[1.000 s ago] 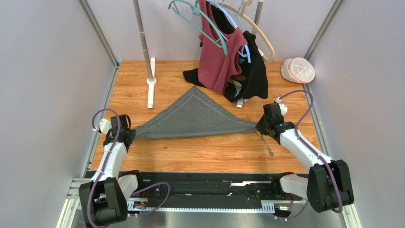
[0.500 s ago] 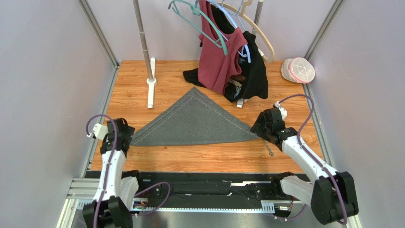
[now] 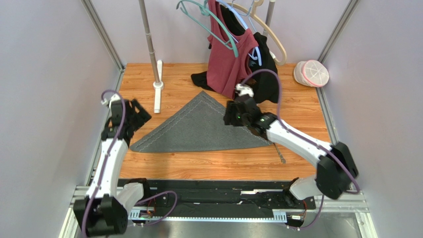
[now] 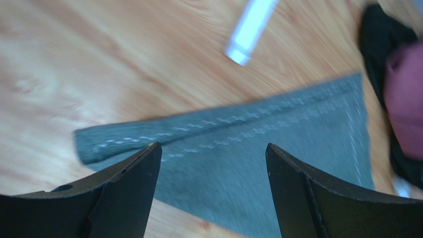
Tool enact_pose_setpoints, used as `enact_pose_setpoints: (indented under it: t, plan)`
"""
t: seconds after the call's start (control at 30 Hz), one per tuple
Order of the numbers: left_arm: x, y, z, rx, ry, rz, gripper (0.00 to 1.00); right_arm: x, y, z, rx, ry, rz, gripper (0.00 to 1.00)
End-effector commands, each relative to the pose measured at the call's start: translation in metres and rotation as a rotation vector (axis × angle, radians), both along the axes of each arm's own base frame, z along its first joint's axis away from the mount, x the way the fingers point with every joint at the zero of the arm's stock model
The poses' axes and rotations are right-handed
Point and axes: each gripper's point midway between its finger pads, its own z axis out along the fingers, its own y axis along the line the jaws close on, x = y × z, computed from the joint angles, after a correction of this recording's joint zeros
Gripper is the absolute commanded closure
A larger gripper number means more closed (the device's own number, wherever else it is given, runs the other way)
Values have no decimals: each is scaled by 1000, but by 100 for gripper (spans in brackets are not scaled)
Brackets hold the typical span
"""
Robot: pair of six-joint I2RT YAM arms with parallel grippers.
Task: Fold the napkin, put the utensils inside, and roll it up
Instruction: Fold the napkin
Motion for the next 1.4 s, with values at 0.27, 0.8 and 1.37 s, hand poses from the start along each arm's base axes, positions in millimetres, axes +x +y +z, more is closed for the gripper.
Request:
enact_pose_setpoints:
  t: [0.27, 0.8, 1.37]
  plan:
    - [29, -37, 58, 166, 39, -505, 14, 111, 153, -15, -33, -68, 104, 52]
    - [20, -39, 61, 184, -9, -510, 14, 211, 148, -93, -49, -36, -256, 57]
    - [18, -50, 66, 143, -48, -543, 14, 227, 153, -108, 28, -6, -264, 53]
